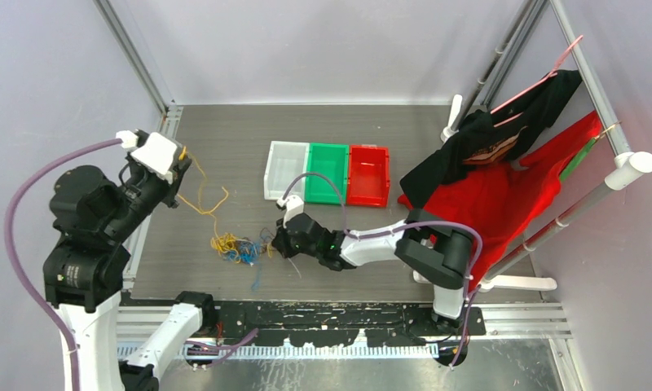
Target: Untangle the cables
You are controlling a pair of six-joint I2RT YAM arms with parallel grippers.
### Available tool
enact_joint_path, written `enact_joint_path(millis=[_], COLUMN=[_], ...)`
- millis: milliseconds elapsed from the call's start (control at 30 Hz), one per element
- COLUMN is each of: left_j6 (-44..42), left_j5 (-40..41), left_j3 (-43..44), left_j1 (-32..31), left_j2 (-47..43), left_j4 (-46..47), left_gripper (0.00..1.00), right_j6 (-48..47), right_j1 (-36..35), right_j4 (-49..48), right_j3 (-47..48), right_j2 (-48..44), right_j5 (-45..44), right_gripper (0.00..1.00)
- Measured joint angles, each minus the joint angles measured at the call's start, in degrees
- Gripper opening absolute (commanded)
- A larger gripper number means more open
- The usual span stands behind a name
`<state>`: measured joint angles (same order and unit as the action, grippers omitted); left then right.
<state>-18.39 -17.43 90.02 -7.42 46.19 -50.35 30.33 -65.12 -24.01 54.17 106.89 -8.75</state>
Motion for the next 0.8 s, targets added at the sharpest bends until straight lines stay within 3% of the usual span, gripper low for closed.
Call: enact_joint_path(millis=[300, 333, 433, 500, 633, 800], left_j6=[-7.74, -7.82, -8.04, -7.69, -7.34, -7.1], left_j5=[9.84, 10.05, 9.38, 7.17, 0.94, -11.23], left_j3=[-24.79, -27.85, -35.28, -37.83, -37.03, -30.12], left_j1=[0.0, 0.02, 0.02, 0.02, 0.04, 0.04], left_j2=[-5.79, -6.36, -7.3, -7.19, -5.9, -4.79], left_j4=[0.68, 0.5, -0.98, -3.48, -7.34, -9.09], left_gripper=[0.02, 0.17, 0.77, 0.92, 0.95, 0.93], right_j6=[-3.82, -4.28, -5.22, -5.66, -5.95, -4.02], right_j1=[4.07, 4.63, 6.56, 7.8, 9.62, 11.13], right_j4=[3.52, 3.52, 3.48, 4.04, 6.86, 9.9], right_j3=[-7.5, -7.52, -7.5, -7.45, -7.04, -4.39], right_j2=[-22.36, -24.9, -31.08, -33.4, -34.67, -34.6], right_j5=[0.13, 0.85, 4.68, 7.87, 14.19, 22.88], right_gripper=[0.01, 0.01, 0.01, 0.01, 0.01, 0.01])
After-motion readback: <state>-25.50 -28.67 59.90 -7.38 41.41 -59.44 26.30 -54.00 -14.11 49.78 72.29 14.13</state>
